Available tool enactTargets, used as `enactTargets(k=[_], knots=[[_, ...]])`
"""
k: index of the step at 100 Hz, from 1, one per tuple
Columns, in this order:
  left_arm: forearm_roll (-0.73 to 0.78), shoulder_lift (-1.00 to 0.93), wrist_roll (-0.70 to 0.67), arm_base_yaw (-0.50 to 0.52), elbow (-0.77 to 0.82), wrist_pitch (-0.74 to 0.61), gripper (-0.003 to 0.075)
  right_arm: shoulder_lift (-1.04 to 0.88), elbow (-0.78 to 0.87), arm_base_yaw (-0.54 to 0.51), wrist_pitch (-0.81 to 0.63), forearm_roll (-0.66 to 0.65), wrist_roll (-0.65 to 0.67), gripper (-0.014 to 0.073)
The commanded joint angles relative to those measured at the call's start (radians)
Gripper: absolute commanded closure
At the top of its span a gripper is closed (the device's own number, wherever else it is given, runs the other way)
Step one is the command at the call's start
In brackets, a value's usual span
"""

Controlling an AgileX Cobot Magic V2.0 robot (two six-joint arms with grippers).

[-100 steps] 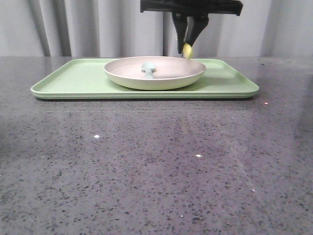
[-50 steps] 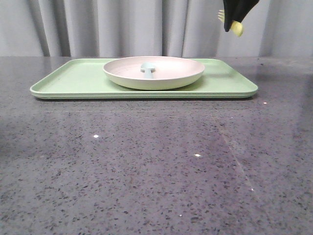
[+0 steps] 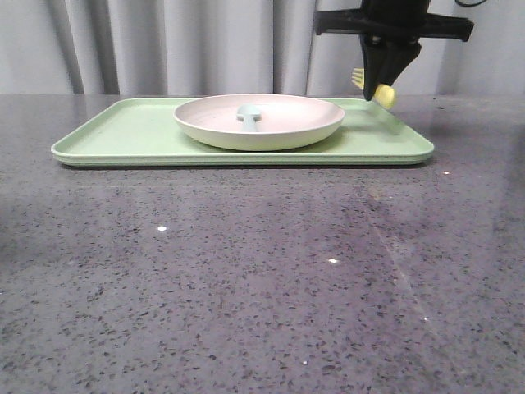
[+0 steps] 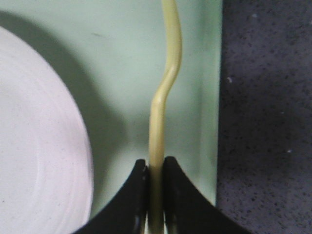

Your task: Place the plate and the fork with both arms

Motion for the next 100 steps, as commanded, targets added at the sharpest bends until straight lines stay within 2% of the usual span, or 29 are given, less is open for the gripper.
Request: enactTargets(k=[1, 43, 52, 67, 72, 77, 100], knots=[[-0.001, -0.006, -0.011, -0.003, -0.027, -0.061, 0.0426, -0.055, -0.025, -0.007, 0.096, 0.009, -0.021, 0.061], [-0.001, -0.006, -0.011, -0.003, -0.027, -0.063, 0.0426, -0.02, -0.025, -0.009, 0.096, 0.068, -0.061, 0.0595], [-0.001, -0.006, -0.011, -0.003, -0.027, -0.063, 0.0426, -0.02, -0.025, -0.009, 0.096, 0.068, -0.061, 0.0512], [-0.001, -0.006, -0.011, -0.003, -0.027, -0.063, 0.0426, -0.02, -0.027, -0.017, 0.096, 0.067, -0.061, 0.0227], [-0.001, -0.006, -0.011, -0.003, -0.027, -0.063, 0.0426, -0.02, -0.027, -0.02, 0.096, 0.067, -0.061, 0.0168], [-0.001, -0.006, -0.011, -0.003, -0.027, -0.063, 0.0426, -0.02, -0.027, -0.023, 0.096, 0.067, -0.061, 0.0146], [-0.001, -0.006, -0.011, -0.003, -0.027, -0.065, 0.0426, -0.041, -0.031, -0.025, 0.096, 0.051, -0.061, 0.0146]])
